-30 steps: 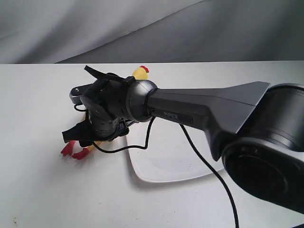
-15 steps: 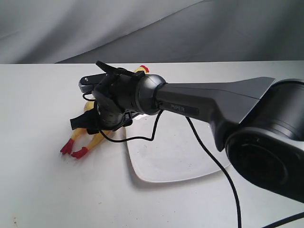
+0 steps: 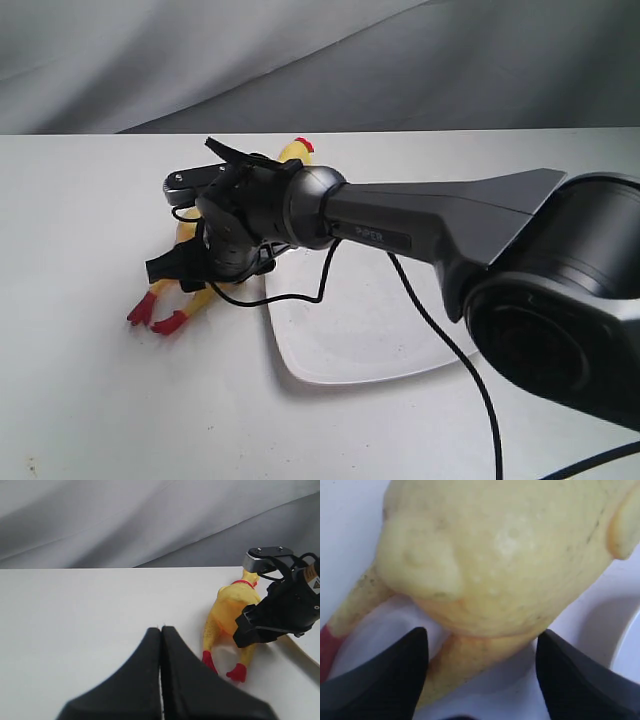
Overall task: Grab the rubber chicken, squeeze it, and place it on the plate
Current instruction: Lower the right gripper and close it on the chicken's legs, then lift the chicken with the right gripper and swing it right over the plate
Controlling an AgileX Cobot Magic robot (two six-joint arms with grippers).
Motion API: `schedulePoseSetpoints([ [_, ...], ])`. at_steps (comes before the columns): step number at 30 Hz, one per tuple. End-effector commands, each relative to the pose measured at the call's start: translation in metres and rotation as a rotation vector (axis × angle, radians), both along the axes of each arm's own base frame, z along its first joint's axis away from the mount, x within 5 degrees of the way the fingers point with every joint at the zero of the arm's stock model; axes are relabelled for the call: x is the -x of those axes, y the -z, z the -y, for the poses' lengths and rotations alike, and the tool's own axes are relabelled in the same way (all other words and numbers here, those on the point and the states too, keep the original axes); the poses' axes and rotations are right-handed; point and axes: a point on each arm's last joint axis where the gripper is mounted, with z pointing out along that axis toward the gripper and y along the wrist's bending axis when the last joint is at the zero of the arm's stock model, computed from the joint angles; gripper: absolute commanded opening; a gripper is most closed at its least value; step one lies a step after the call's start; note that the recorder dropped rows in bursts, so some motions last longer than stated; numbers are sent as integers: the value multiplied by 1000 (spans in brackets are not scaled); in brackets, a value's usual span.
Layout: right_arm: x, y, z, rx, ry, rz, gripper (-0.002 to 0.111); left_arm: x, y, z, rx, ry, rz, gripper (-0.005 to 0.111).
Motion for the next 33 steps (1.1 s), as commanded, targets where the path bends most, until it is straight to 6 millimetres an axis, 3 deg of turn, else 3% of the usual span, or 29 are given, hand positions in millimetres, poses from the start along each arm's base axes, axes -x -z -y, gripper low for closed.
schedulePoseSetpoints([
  [1, -1, 2, -3, -20, -21, 19, 51, 0, 2, 0, 9, -2, -3, 0],
  [2, -1, 2, -3, -20, -21, 19, 47, 0, 2, 0, 9, -2, -3, 0],
  [4, -1, 3, -2, -7, -22, 17, 23, 0, 2, 0, 9, -2, -3, 0],
  [9, -2, -12, -1, 2, -75, 59, 0, 0, 2, 0, 9, -2, -3, 0],
  [14, 2, -60, 3, -5, -127, 131, 0, 0, 2, 0, 9, -2, -3, 0],
  [20, 18, -139, 24, 52, -214, 199, 0, 0, 2, 0, 9, -2, -3, 0],
  [27, 60, -231, 77, 234, -362, 196, 0, 0, 2, 0, 9, -2, -3, 0],
  [33, 102, -287, 117, 261, -541, 261, 0, 0, 2, 0, 9, -2, -3, 0],
])
